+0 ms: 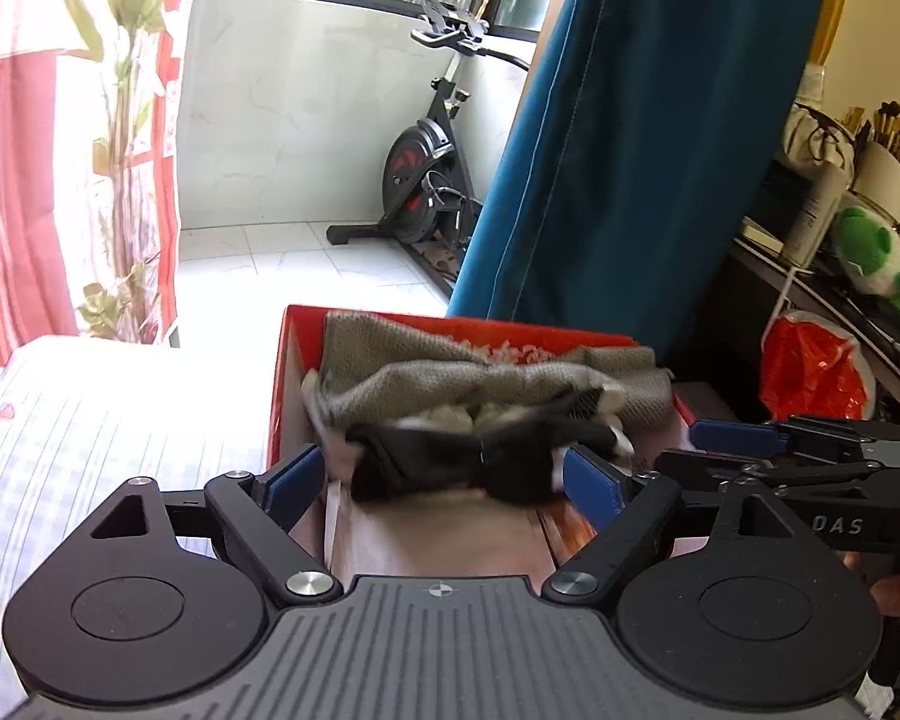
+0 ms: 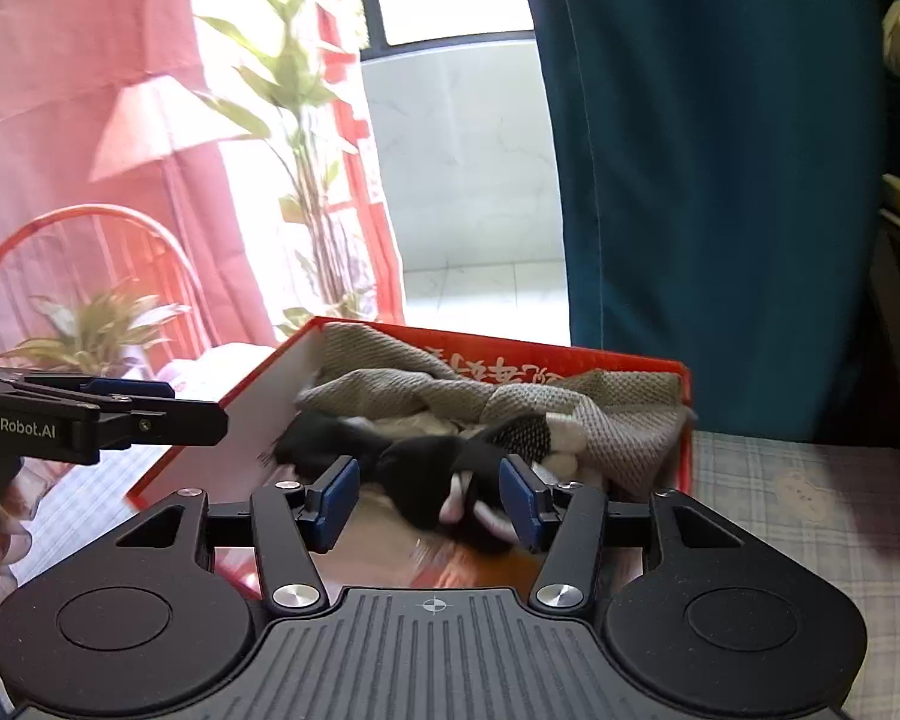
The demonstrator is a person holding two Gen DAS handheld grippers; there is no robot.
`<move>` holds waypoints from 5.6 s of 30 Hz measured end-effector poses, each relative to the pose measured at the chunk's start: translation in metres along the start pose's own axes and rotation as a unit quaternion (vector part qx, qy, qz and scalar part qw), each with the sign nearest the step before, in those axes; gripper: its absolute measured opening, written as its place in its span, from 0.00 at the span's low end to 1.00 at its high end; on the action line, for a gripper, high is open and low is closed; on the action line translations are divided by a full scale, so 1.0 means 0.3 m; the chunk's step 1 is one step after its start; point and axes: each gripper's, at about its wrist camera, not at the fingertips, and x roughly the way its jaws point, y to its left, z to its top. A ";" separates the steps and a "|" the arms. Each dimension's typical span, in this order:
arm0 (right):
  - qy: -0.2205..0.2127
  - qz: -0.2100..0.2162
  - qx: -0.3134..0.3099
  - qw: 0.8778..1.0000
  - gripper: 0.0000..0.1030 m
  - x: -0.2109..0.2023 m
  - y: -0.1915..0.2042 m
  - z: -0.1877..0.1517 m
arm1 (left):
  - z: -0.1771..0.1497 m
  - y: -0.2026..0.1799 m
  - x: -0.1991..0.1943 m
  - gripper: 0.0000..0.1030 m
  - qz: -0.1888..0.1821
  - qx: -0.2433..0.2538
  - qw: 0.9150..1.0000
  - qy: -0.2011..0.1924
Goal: Organize soft objects
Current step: 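Carry the black gloves with both grippers into the red box and open them, then move both grippers down to the black eye mask on the table, then close the left gripper on the black eye mask while the right gripper grips it too, then lift the black eye mask with both grippers into the red box and open them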
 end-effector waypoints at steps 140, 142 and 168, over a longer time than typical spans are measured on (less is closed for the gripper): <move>0.060 -0.086 0.018 0.994 0.70 -0.113 0.080 -0.706 | -0.635 -0.004 -0.025 0.24 0.048 -0.025 0.992 0.113; 0.062 -0.087 0.020 0.994 0.61 -0.124 0.089 -0.706 | -0.639 -0.002 -0.027 0.23 0.037 -0.029 0.992 0.114; -0.100 -0.054 0.024 0.993 0.07 -0.353 0.042 -0.322 | -0.297 -0.018 -0.284 0.06 0.008 0.012 0.993 -0.113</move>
